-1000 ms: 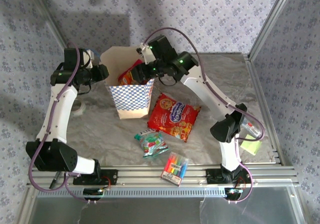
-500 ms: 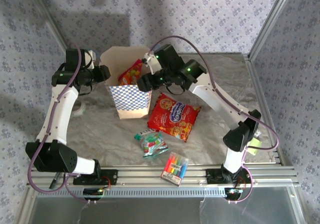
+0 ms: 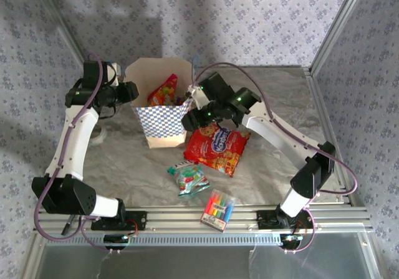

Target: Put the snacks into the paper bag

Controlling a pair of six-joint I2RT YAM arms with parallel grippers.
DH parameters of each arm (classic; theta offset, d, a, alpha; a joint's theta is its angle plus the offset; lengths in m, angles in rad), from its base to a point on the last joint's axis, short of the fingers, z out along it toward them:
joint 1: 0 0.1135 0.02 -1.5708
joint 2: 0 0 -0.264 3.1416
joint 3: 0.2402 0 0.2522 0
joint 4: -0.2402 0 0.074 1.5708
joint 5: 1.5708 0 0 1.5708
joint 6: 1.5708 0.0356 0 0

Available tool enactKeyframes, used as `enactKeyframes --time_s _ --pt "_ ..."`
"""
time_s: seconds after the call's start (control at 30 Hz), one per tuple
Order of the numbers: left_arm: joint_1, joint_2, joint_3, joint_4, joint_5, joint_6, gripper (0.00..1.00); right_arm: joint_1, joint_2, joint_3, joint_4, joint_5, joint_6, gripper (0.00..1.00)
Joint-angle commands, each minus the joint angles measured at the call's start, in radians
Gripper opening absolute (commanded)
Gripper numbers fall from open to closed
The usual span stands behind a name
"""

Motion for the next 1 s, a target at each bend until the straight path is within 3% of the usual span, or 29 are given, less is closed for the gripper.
enactKeyframes --time_s 0.0,0.47,0.97 --pt "-0.013 -0.028 0.043 -0.025 -0.015 -0.014 0.52 0.006 -0.049 -0.048 -0.008 -0.012 -0.011 0.55" --pt "-0.035 -0.046 0.042 -0.031 -0.035 -0.022 0.52 0.046 -0.06 -0.236 -0.011 -0.033 0.012 0.55" --pt "-0.048 -0.078 -0.017 -0.021 -0.017 -0.025 0.52 0.174 -0.066 -0.407 0.027 0.08 0.104 0.54"
